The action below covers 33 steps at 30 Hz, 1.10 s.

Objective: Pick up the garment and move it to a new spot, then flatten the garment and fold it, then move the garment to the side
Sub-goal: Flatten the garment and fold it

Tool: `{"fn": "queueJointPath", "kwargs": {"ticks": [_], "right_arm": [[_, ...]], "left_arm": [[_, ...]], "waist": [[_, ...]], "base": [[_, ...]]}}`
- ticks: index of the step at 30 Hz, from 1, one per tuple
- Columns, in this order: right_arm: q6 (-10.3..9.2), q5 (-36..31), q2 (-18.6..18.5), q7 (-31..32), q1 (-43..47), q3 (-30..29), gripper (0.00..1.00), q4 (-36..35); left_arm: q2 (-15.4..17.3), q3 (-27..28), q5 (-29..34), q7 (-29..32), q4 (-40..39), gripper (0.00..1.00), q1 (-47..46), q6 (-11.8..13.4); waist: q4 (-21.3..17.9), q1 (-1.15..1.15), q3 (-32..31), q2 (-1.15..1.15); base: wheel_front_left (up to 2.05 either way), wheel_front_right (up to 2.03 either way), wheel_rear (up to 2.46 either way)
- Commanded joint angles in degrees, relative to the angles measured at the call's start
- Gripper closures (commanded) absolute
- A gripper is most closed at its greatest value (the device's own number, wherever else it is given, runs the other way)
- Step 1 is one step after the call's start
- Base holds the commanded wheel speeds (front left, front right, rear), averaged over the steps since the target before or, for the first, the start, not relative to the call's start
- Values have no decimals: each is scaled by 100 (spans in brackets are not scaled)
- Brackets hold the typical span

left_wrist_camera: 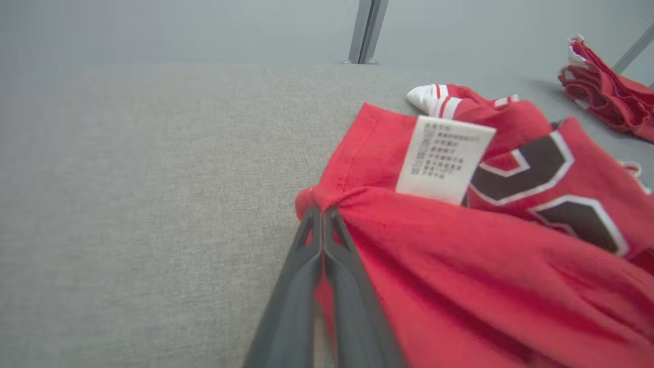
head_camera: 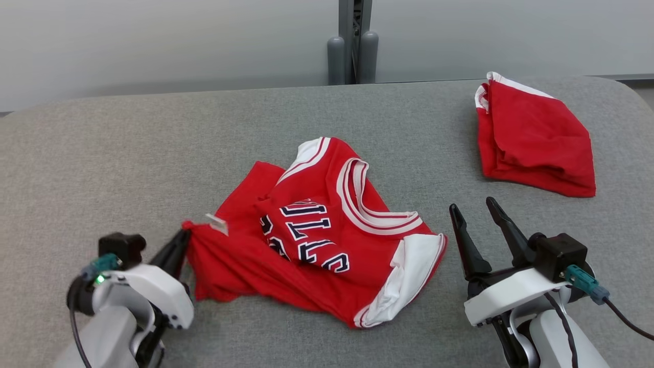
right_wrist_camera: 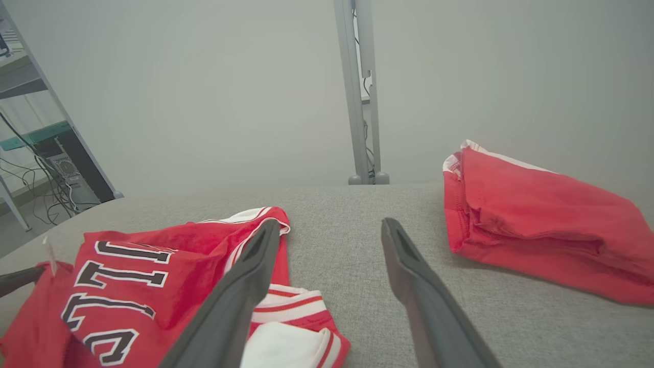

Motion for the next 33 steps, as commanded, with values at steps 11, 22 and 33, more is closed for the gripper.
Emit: {"fn": "queueJointPath", "kwargs": {"ticks": [11,22,33], "right_arm": [[0,57,-32,-8,141,-19,0,-82],[0,128,-33,-8,287,-56,0,-77],[0,128,-32,-8,311,-63,0,-25]], "left_arm": [[117,1395,1405,-30,-1605,100,493,410],[-371,2074,1960,-30,-2623,100,1973,485],[-782,2331,2193,-30,-2391,100,2716,309]], "waist": [[316,0,-183,0],[586,0,-347,0],[759,0,-461,0]], "base": [[0,0,0],[0,0,0],[0,0,0]]}}
